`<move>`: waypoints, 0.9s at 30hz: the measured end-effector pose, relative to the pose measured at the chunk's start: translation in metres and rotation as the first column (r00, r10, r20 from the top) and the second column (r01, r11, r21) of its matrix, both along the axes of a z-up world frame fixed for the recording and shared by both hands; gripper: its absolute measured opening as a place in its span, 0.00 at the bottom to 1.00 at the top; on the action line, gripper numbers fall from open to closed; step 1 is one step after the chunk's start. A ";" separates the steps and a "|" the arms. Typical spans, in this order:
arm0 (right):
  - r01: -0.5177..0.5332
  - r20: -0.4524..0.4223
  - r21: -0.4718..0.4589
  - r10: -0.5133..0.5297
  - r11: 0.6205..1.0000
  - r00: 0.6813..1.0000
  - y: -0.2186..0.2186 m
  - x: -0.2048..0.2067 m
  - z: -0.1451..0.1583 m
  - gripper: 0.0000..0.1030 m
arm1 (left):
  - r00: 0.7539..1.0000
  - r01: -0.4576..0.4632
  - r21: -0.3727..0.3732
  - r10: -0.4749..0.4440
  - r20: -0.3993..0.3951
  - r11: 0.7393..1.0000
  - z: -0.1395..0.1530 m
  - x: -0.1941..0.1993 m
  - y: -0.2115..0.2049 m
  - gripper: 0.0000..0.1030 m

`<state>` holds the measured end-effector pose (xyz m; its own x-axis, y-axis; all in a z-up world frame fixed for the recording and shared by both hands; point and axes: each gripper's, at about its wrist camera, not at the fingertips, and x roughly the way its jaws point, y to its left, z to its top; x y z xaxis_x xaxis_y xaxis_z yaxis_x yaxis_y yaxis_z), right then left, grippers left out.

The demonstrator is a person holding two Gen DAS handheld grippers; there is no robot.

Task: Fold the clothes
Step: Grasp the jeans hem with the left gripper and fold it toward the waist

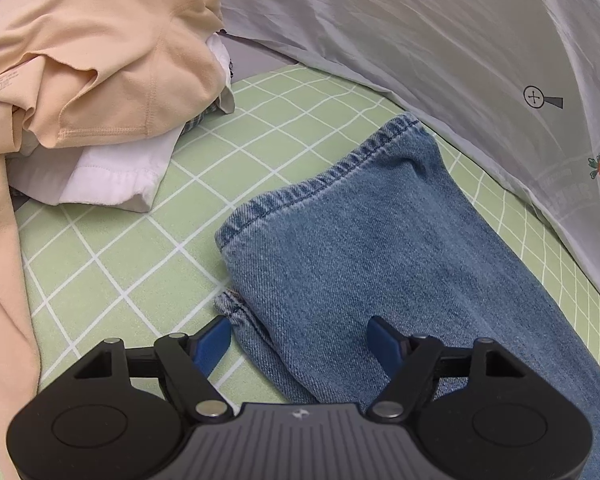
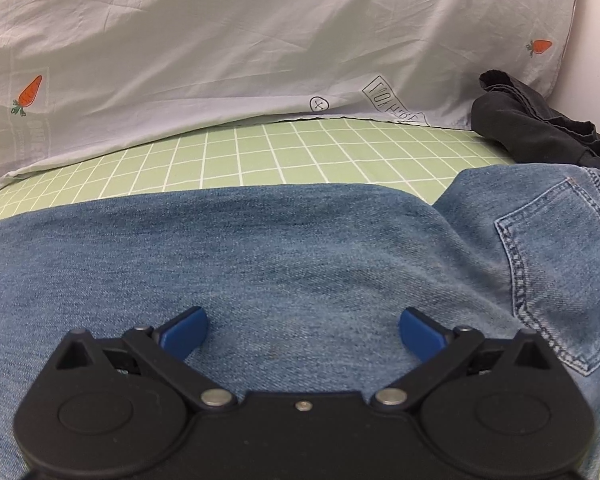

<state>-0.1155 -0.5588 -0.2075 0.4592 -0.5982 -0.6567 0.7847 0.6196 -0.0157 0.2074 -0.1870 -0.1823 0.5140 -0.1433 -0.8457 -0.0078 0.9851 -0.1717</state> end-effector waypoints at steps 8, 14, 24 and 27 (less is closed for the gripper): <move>-0.003 0.014 -0.013 0.003 1.000 1.000 0.000 -0.002 -0.002 1.00 | 1.000 -0.012 -0.134 0.013 0.012 0.991 0.003 -0.002 0.018 0.08; -0.002 0.014 -0.015 0.002 1.000 1.000 0.002 -0.001 -0.004 1.00 | 0.985 0.121 -0.176 -0.095 0.145 0.977 0.040 -0.018 -0.007 0.07; 0.004 0.015 -0.015 -0.004 1.000 1.000 0.004 0.000 -0.004 1.00 | 0.815 0.557 -0.063 -0.531 0.231 0.828 0.071 -0.083 -0.122 0.07; 0.006 0.015 -0.016 -0.006 1.000 1.000 0.004 0.000 -0.004 1.00 | 0.758 0.651 -0.076 -0.639 0.132 0.756 0.049 -0.103 -0.145 0.08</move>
<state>-0.1152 -0.5549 -0.2116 0.4655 -0.6109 -0.6403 0.7884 0.6150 -0.0135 0.1046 -0.3325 -0.1334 0.3390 -0.5583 -0.7572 0.6438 0.7246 -0.2461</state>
